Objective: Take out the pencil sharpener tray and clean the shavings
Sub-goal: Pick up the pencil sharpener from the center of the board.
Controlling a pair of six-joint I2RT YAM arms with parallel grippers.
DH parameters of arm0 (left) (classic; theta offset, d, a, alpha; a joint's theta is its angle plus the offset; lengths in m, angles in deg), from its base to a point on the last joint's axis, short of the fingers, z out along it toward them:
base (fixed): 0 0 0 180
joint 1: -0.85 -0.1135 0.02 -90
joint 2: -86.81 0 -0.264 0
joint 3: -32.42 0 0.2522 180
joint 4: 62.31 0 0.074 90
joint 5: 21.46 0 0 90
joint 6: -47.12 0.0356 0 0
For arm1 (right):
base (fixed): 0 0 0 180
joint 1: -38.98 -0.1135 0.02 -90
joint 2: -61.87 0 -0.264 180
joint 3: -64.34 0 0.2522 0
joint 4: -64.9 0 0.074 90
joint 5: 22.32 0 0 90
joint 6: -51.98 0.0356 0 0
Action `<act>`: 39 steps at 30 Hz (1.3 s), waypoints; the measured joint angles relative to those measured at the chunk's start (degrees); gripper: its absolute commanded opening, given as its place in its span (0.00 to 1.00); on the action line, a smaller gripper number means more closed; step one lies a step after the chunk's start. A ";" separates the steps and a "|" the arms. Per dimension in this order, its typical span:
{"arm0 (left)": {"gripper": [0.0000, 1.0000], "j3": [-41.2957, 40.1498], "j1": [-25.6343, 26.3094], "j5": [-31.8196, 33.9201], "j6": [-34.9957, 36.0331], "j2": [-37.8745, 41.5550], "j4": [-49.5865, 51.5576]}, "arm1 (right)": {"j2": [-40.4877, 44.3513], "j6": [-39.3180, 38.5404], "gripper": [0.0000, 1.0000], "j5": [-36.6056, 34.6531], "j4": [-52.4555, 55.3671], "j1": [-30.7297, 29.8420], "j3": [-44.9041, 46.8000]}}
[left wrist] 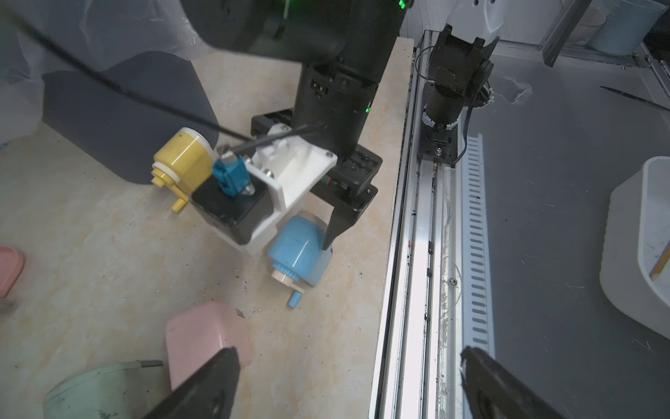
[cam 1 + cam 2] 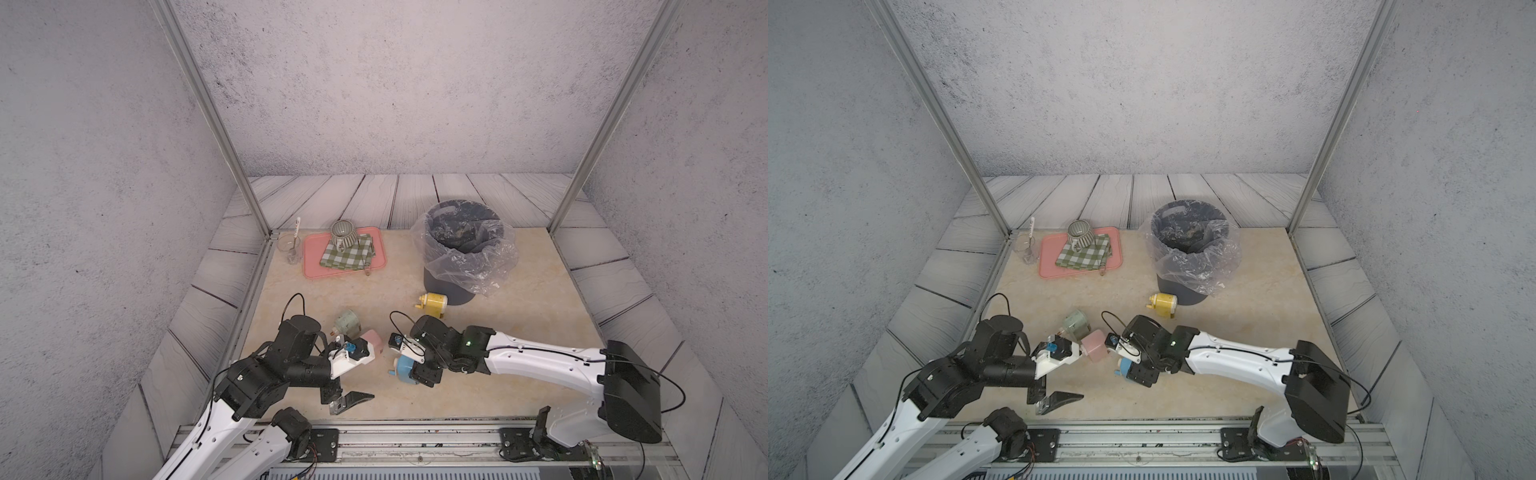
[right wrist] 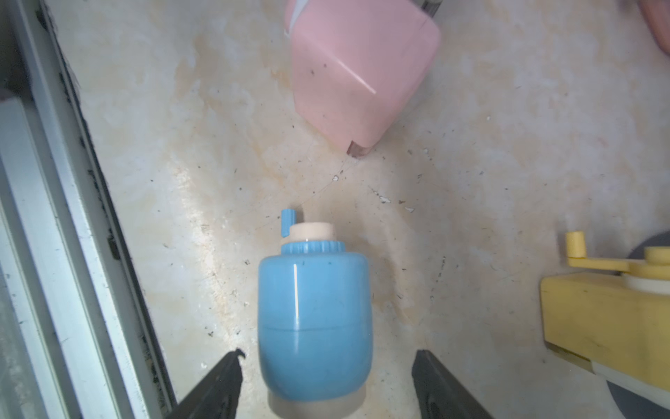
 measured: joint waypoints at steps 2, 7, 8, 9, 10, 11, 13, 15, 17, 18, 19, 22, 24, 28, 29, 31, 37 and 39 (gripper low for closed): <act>0.99 0.57 0.00 -0.68 1.60 -2.25 0.15 | 4.35 1.51 0.83 -1.64 -0.33 0.00 1.99; 0.95 3.74 0.02 -2.75 7.85 -9.81 2.08 | 17.16 5.97 0.88 -6.54 -0.31 0.02 6.84; 0.93 4.76 0.04 -2.93 9.38 -11.87 2.64 | 19.85 6.75 0.88 -7.58 -0.13 0.02 7.54; 0.92 5.75 0.15 -2.95 10.80 -13.79 3.10 | 22.23 7.54 0.88 -8.39 0.09 0.11 8.00; 0.91 6.95 0.28 -2.89 12.46 -16.17 3.67 | 24.50 8.52 0.88 -9.07 0.48 0.28 8.26; 0.91 8.13 0.55 -2.69 13.97 -18.49 4.26 | 26.43 9.42 0.88 -9.44 0.76 0.50 8.41; 0.90 10.47 1.53 -2.12 17.11 -23.41 5.07 | 29.86 11.63 0.86 -9.64 1.07 0.81 8.85; 0.90 12.66 2.93 -1.31 20.02 -28.09 5.84 | 32.48 14.05 0.86 -9.60 1.07 0.94 9.64; 0.91 14.47 4.46 -0.59 22.27 -32.04 6.43 | 34.80 16.41 0.86 -9.75 1.14 0.96 10.47; 0.92 15.43 5.46 -0.15 23.30 -34.16 6.67 | 35.98 17.73 0.86 -10.10 1.14 0.96 10.95; 0.93 16.24 6.34 0.26 24.09 -35.95 6.78 | 37.29 18.99 0.86 -10.69 1.05 1.05 11.50; 0.99 18.73 8.90 1.79 25.68 -40.83 6.82 | 41.20 22.58 0.84 -13.11 1.14 1.05 13.38; 0.99 20.50 10.71 2.95 26.21 -43.98 6.75 | 43.30 24.90 0.80 -15.30 1.73 1.05 14.38; 0.99 23.23 14.05 5.88 26.71 -50.75 5.22 | 45.62 28.76 0.74 -19.63 4.17 1.05 15.30; 0.99 23.71 14.53 6.34 26.80 -52.35 5.03 | 45.94 29.27 0.74 -20.33 4.70 1.07 15.41; 0.99 24.96 15.41 6.95 26.77 -55.95 4.85 | 46.62 30.47 0.74 -22.05 5.75 1.11 15.61; 0.99 26.03 16.44 9.42 25.68 -62.16 2.38 | 48.54 31.91 0.74 -24.90 7.13 1.11 16.04; 0.99 25.20 16.55 10.60 24.39 -62.20 0.11 | 48.74 32.02 0.74 -25.31 7.23 1.11 16.04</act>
